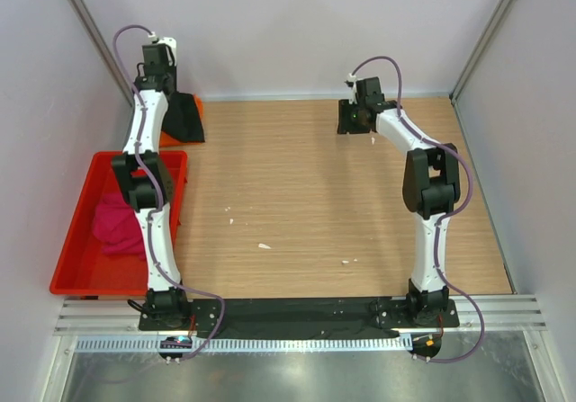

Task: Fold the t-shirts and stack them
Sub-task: Neatly place the folded tshirt to the corner

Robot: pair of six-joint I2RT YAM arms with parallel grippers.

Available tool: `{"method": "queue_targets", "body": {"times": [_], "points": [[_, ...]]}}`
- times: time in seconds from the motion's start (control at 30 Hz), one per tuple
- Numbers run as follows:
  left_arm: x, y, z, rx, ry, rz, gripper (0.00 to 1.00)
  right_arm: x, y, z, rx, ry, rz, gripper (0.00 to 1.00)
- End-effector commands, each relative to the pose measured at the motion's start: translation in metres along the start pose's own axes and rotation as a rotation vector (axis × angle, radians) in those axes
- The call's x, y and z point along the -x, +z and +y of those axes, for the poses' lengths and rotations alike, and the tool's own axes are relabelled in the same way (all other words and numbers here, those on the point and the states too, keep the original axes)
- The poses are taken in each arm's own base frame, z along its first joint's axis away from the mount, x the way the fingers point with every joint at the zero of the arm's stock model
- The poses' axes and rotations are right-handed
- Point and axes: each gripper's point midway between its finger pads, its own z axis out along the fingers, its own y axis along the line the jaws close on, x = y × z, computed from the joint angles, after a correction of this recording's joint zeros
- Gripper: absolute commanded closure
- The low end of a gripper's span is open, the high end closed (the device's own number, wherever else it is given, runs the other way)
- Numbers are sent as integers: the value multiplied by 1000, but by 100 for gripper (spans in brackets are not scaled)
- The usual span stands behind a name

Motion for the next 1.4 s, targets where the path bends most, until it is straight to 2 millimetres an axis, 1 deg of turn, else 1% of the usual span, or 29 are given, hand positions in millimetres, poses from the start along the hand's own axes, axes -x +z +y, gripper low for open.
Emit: {"method": "queue_targets", "body": {"times": [0.0,0.1,0.17,0.3,0.33,0.43,0.5,0.63,0.73,0.87,1.1,1.17,1.2,1.23,1.37], "points": [[31,1,13,2,-53,-108,100,15,-1,6,-5,-28,-32,50],[35,2,14,5,-57,-124,100,16,0,6,-5,-31,-32,50],[39,3,18,11,-65,-137,100,17,2,7,-3,-29,-32,50],[28,15,21,13,-73,-119,100,18,4,9,6,-27,-34,51],[23,20,20,12,-72,-110,100,18,4,9,6,-27,-32,50],[21,26,21,7,-75,-112,100,15,6,10,10,-26,-25,51],[23,27,20,1,-80,-124,100,14,7,9,6,-24,-23,51],[35,23,24,2,-86,-159,100,15,8,10,9,-21,-22,51],[34,27,28,0,-95,-163,100,16,7,11,13,-22,-26,51],[30,35,32,2,-102,-163,100,13,5,11,14,-23,-20,51],[15,52,38,14,-114,-147,100,16,2,14,24,-12,-29,52],[10,56,46,20,-126,-142,100,17,2,14,26,-10,-32,52],[8,59,46,16,-129,-139,100,18,1,15,29,-11,-33,52],[2,63,46,19,-130,-128,100,15,1,15,32,-9,-28,52],[-9,69,57,38,-138,-110,100,9,3,14,29,-7,-16,52]]}}
